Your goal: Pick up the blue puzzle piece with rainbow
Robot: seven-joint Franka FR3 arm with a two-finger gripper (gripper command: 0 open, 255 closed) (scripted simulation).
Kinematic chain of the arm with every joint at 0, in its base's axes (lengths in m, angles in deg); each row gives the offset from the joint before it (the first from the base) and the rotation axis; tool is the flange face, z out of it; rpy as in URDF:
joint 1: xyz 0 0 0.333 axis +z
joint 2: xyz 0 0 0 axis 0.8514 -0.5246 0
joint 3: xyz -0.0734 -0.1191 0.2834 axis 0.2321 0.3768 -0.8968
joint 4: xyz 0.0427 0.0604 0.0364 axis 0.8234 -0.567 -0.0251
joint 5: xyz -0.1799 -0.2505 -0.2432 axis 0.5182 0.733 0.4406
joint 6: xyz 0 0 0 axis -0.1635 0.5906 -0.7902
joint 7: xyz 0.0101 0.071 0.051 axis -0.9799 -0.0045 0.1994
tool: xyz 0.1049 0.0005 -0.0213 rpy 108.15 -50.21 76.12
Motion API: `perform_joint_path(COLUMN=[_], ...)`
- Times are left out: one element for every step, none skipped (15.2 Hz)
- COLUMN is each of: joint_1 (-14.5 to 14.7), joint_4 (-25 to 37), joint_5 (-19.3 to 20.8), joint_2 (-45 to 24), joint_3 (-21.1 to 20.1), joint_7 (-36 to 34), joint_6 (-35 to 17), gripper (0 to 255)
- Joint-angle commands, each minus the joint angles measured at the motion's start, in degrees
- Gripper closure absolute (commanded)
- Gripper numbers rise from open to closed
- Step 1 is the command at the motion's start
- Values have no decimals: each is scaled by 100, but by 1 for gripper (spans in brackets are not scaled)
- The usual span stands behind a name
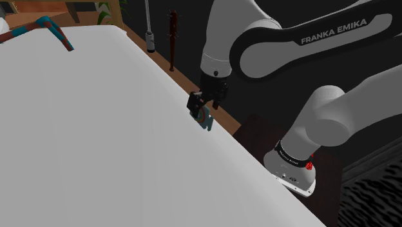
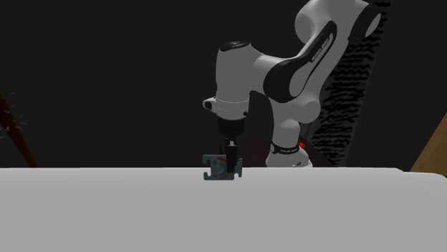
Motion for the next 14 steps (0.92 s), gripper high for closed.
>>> perform_joint_path(joint_1=[2, -1, 0, 0, 0, 0, 0, 1, 0, 0, 3, 2, 1, -1], joint_4=[-18, -13, -15, -15, -15, -15, -15, -16, -14, -14, -17, 33, 87, 140], joint_5=[-6, -3, -4, -4, -5, -5, -5, -5, -4, -4, -6, 5, 17, 28], joint_2=[-16, -24, -21, -20, -19, -19, -19, -19, -20, -19, -17, 25, 63, 100], joint_3=[-13, -12, -12, -12, -11, -12, -11, -12, -12, -11, -12, 9, 30, 51], joint_7=[-5, -4, -4, -4, -4, -4, -4, -4, -4, -4, -6, -6, -7, -8], joint_6=[-37, -40, -39, -38, -37, -37, -37, -37, -37, -36, -37, 55, 146, 236], gripper=[0, 255, 255, 255, 255, 255, 255, 255, 255, 255, 255, 255, 255, 255])
